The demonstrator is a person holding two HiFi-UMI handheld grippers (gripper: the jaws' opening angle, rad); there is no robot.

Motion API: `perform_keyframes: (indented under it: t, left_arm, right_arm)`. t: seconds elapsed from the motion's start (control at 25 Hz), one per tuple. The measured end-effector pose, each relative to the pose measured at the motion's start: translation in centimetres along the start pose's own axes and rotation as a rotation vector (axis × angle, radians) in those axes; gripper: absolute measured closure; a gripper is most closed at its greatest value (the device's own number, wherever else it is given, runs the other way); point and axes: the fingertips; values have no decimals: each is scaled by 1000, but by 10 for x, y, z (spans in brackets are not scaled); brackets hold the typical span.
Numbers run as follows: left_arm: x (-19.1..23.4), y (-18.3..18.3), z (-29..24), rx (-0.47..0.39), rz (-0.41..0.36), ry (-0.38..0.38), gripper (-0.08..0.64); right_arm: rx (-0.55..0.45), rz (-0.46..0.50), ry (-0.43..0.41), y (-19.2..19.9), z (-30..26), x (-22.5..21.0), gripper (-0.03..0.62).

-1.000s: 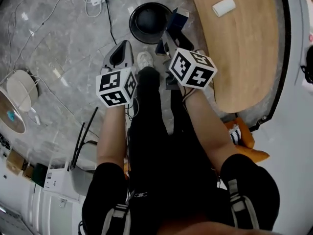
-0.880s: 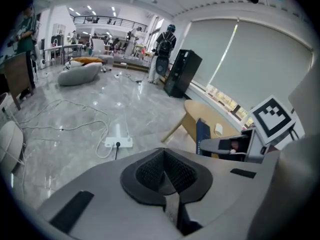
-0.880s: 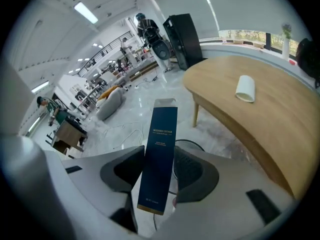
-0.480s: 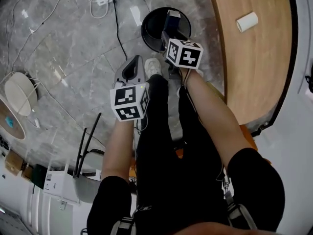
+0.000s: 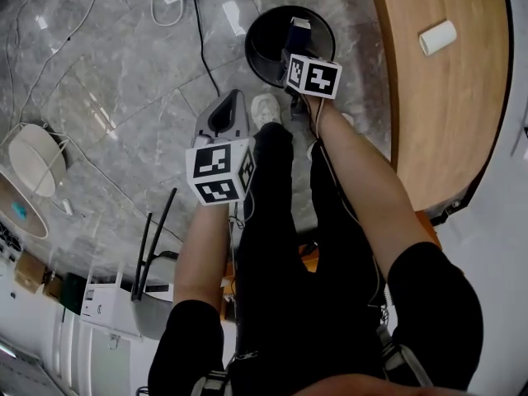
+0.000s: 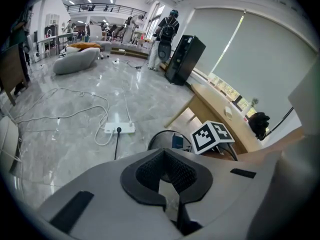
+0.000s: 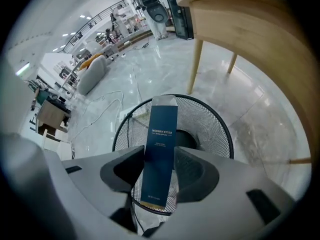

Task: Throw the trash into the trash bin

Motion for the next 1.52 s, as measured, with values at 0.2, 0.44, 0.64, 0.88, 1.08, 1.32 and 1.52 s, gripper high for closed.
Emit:
perform_keyframes:
  t: [0.2, 0.44, 0.64, 0.88, 1.08, 1.32, 1.52]
  left_arm:
    - [7, 3, -5, 3, 11, -9, 555]
    - [-2, -6, -5, -10, 20, -6, 555]
    - [-35, -34, 5, -60, -42, 15, 555]
    - [-103, -82, 27, -133, -149, 73, 555]
    - [-171, -113, 43, -174, -200, 134, 555]
    - [-232, -128, 47, -177, -262, 160, 555]
    - [-260, -139, 36, -178, -284, 160, 555]
  right_arm:
    - [-66, -14, -10, -6, -1, -1, 405]
    - [-301, 72, -71, -38, 66, 24, 581]
    - [-465, 113, -124, -54, 159, 43, 581]
    - [-631, 66, -67, -74, 275, 21, 581]
    - [-744, -39, 29, -95, 360, -39, 581]
    - [-815, -107, 111, -103, 414, -104, 581]
    - [-831, -164, 130, -115, 415, -145, 581]
Point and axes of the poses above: the fingertips, and each gripper's own axes: z backward along the fingers, x to its left, y out of its underside, and after that the axes turned 2 degrees about -y, right-handed
